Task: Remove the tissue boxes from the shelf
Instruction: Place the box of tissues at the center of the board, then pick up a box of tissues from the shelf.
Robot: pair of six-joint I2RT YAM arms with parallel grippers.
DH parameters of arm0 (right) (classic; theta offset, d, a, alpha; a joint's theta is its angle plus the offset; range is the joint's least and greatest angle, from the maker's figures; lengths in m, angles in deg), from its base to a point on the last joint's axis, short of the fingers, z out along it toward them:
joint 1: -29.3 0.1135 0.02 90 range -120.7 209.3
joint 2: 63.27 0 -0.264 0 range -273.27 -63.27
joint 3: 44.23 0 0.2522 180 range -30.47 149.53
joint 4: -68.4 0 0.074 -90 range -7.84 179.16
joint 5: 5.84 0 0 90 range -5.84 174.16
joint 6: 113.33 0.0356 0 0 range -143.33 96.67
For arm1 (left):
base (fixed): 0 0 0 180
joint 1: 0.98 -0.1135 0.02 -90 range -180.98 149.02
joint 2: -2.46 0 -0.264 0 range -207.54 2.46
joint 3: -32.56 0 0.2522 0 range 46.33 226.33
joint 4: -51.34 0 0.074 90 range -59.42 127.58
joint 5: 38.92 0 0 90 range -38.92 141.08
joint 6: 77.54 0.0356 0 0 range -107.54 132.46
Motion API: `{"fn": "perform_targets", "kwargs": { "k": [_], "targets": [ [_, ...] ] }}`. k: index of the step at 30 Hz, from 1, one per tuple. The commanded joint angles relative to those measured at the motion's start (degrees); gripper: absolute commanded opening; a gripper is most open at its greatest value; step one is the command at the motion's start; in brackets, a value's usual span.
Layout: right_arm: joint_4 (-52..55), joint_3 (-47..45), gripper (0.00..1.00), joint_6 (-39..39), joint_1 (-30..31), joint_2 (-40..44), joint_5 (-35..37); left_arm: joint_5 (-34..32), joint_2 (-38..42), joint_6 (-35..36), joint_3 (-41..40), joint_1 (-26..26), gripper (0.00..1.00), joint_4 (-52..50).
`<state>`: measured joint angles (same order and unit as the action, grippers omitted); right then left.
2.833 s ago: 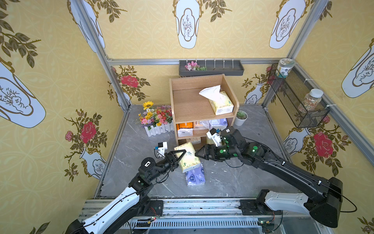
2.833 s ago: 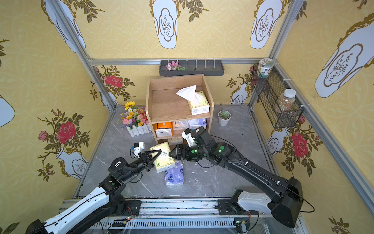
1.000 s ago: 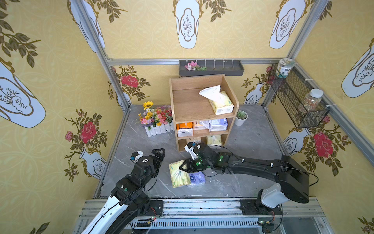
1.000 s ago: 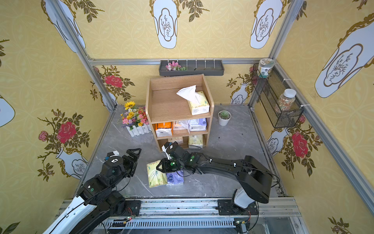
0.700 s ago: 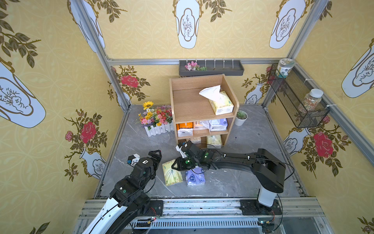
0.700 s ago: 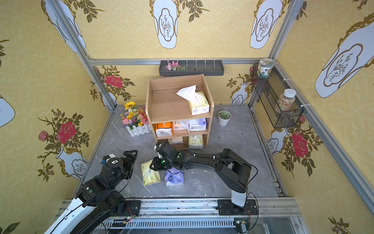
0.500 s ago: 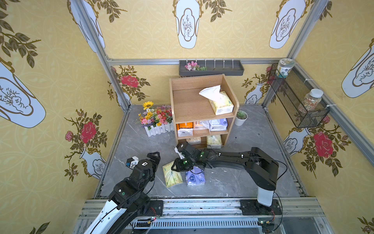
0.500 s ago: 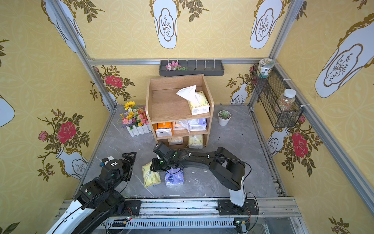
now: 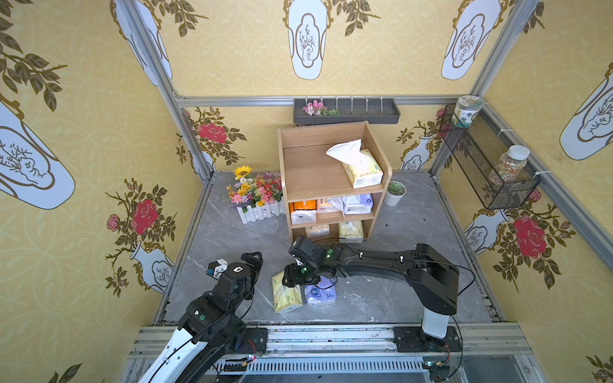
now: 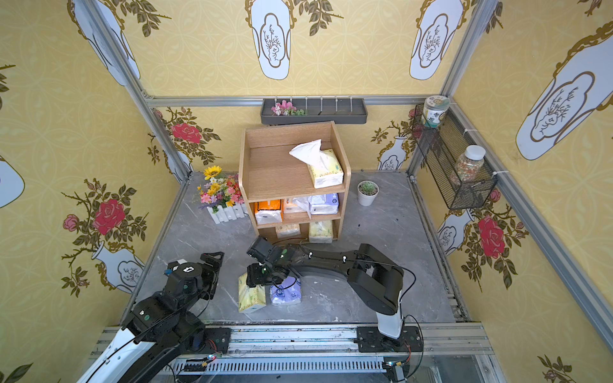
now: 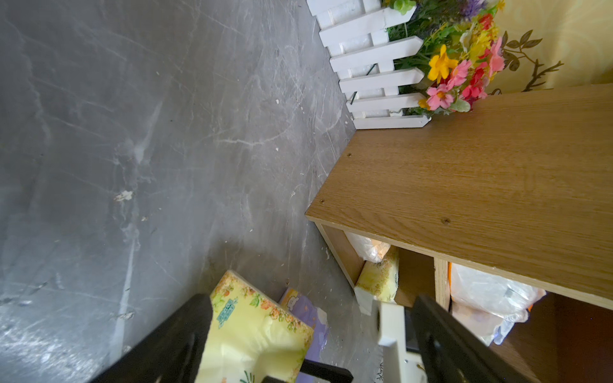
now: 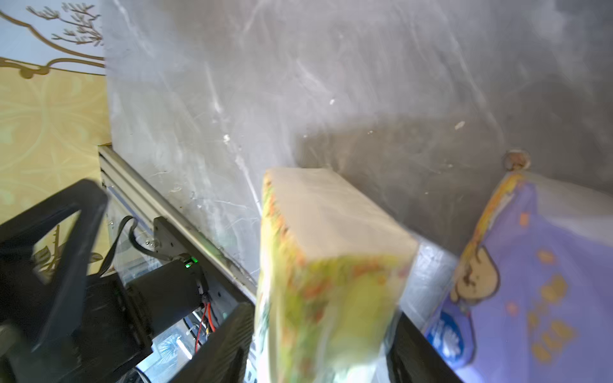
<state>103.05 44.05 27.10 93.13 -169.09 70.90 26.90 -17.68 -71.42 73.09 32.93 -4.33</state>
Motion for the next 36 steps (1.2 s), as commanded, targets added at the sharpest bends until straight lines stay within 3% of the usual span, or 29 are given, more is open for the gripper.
{"fn": "perform_targets", "kwargs": {
  "k": [1,14,24,30,36],
  "targets": [
    [3.2,0.3,0.67,-0.6,0.6,1.8,5.2,0.5,-0.4,1.2,0.0,-0.1,1.0,0.7],
    [9.2,-2.9,0.66,-1.2,1.6,15.4,13.9,5.4,-1.1,3.2,-2.3,-0.1,1.0,3.9],
    [22.3,-1.8,0.62,-4.0,-0.6,32.6,29.0,11.4,-7.4,16.6,-0.1,-0.1,1.0,20.1],
    [28.0,5.3,0.62,-10.9,-4.8,37.0,28.5,8.6,-7.9,22.5,3.9,-0.1,0.99,28.1],
    [32.4,16.7,0.59,-21.9,-14.6,34.9,21.5,7.4,-9.1,22.2,5.1,-0.1,0.96,30.9]
  ]
}}
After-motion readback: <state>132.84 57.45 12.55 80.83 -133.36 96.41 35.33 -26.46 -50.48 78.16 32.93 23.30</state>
